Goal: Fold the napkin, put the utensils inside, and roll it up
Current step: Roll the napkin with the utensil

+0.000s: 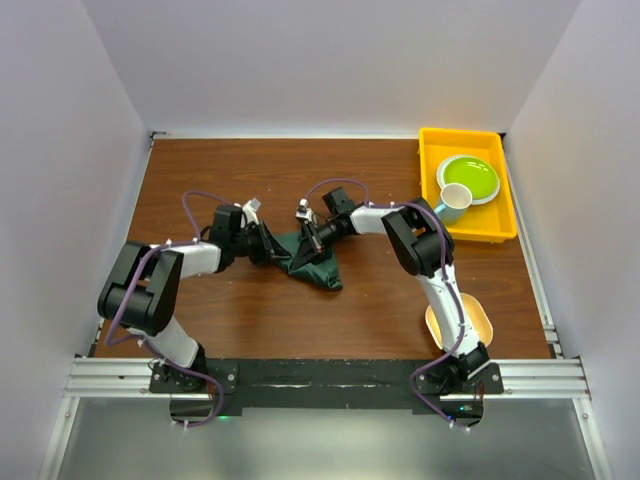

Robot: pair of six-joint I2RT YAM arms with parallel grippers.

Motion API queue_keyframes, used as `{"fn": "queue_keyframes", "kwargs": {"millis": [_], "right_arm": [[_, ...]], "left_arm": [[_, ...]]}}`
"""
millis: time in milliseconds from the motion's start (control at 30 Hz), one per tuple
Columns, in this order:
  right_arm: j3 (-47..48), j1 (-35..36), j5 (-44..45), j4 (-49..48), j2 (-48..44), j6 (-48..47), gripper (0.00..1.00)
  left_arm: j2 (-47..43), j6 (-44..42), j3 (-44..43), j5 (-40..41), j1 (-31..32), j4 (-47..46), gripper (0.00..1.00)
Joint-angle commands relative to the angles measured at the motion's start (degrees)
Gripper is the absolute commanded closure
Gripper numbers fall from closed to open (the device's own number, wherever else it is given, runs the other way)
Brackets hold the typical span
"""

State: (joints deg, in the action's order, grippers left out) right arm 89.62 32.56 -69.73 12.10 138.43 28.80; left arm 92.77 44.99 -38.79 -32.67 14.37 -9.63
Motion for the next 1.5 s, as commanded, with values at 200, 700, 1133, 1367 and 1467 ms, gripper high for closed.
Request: {"fn": "queue_keyframes", "kwargs": {"millis": [200,700,1133,1367,1467], "right_arm": [[0.29,-0.74,10.14,13.03,0.79,-11.12,0.82],[3.11,0.58,30.0,32.2,-17.48,-25.71,0.02],[-14.46,6.46,51.45,24.74,-30.05,-25.2,0.37],[-18.69,8.75,59.26,22.0,-34.89,-25.02,0.56],[-19.4,10.07,62.69,22.62,-36.73,-25.98,0.49]], "left_arm": [[8.39,-0.78,1.17,2.87,-0.48,-10.85,0.93],[10.5,-3.51,0.12,1.46,-0.48,-6.55,0.95],[11.64,-5.0,-4.8,0.06,-0.48,1.53,0.97],[11.99,-6.58,-6.65,0.06,-0.48,5.23,0.97],[12.43,-6.76,-7.53,-0.03,-0.48,6.72,0.98]]}}
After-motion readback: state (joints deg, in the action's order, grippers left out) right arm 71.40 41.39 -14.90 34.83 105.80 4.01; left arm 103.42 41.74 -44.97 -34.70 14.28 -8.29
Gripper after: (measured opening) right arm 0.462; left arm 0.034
